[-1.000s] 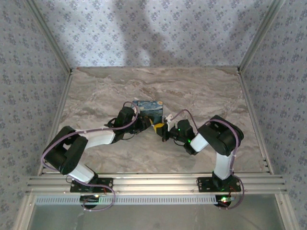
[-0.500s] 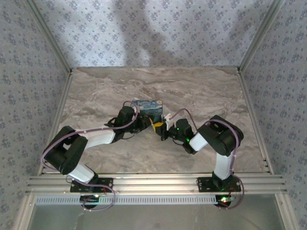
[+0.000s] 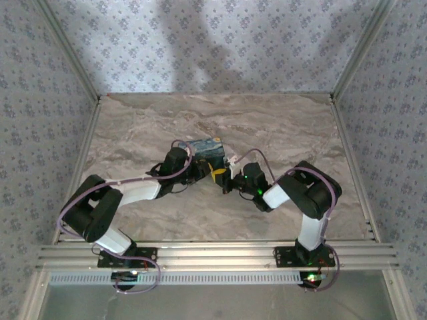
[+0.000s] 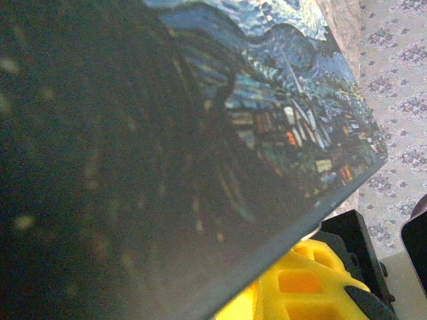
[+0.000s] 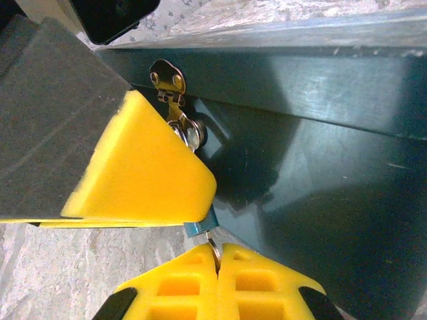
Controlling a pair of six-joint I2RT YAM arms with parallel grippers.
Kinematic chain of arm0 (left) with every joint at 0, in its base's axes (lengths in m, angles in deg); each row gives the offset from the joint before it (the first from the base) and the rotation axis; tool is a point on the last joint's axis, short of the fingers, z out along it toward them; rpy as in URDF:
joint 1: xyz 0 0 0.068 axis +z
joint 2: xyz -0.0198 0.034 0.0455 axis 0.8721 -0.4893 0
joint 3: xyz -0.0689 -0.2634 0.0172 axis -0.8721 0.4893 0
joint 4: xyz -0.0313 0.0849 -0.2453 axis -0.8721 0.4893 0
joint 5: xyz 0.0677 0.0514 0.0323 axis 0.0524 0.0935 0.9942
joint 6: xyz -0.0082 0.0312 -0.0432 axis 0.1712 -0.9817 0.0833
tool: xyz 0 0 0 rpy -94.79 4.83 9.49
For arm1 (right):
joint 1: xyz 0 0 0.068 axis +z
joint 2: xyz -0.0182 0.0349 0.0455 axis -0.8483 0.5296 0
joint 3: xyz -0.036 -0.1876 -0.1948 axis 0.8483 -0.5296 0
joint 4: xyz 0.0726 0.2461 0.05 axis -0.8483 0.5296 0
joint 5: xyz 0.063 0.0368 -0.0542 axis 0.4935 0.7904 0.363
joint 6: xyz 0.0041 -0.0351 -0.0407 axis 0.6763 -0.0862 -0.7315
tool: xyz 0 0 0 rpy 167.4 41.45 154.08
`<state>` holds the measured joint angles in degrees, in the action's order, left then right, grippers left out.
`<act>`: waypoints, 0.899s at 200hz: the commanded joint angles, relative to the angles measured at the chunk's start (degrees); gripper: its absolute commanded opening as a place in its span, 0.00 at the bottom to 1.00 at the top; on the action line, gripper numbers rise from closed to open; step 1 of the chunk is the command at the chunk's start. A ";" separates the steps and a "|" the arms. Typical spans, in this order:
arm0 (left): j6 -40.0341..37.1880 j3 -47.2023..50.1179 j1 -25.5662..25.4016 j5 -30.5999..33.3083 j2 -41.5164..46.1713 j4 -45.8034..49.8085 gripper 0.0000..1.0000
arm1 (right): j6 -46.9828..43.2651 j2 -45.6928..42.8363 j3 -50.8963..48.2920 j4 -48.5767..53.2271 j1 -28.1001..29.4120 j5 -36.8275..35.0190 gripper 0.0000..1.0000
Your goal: Unlock the padlock with the key
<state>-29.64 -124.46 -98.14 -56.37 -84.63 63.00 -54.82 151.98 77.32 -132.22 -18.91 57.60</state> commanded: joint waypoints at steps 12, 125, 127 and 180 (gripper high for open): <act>-1.59 -1.48 -2.38 -5.29 -1.26 -1.86 0.23 | 4.78 1.13 -0.48 -5.78 1.55 -1.71 0.00; -2.96 2.09 -2.38 -1.76 0.14 -1.72 0.47 | 12.09 7.04 -3.66 -7.89 4.07 -6.00 0.00; -2.97 2.15 -2.41 -1.67 0.25 -1.64 0.48 | 12.20 7.12 -3.85 -8.00 4.16 -6.05 0.00; -2.74 6.82 -1.13 0.44 8.20 0.17 0.69 | 14.92 7.45 -4.00 -7.44 4.69 -6.32 0.00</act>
<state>-31.82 -119.76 -100.08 -56.54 -81.70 63.40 -42.64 159.08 73.67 -139.17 -14.84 52.53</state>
